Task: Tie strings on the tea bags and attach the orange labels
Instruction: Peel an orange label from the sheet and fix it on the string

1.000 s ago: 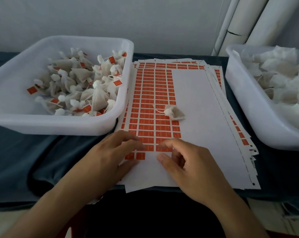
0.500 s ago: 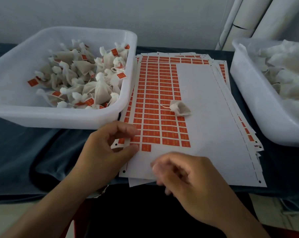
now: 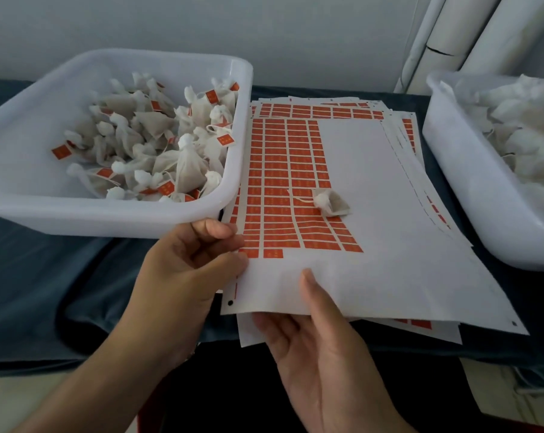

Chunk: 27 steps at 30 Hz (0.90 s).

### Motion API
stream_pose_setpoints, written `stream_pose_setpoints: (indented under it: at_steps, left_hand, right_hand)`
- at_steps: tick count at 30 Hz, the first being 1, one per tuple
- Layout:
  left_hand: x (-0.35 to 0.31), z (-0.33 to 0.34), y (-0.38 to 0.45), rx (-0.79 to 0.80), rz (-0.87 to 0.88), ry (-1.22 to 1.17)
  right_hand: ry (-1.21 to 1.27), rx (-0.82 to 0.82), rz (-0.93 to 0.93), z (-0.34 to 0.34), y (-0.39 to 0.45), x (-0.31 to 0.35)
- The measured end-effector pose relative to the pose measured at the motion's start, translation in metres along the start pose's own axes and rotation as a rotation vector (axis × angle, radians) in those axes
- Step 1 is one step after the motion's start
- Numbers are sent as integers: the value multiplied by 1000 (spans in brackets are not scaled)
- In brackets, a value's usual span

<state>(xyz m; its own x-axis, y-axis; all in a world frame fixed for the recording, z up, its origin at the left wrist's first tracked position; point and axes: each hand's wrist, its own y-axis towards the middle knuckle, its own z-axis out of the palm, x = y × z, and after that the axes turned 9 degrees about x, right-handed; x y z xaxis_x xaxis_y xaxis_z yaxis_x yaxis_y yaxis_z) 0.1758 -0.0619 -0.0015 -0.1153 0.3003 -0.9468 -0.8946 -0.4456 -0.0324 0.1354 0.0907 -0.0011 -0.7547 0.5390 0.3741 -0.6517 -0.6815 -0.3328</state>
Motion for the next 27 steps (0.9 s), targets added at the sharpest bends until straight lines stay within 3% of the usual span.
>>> stream_pose_setpoints:
  at_steps: [4, 8, 10, 15, 27]
  left_hand:
    - [-5, -2, -4, 107, 7, 442]
    - [-8, 7, -5, 204, 206, 1053]
    - [-4, 12, -5, 257, 247, 1252]
    - [-4, 23, 0, 224, 379, 1405]
    - [2, 19, 1, 200, 511, 1488]
  right_hand:
    - [-68, -93, -124, 3, 5, 5]
    - [-78, -133, -164, 2, 7, 4]
    - [-61, -149, -171, 1, 7, 3]
    - [-74, -157, -165, -2, 10, 3]
    - [-68, -132, -107, -4, 8, 8]
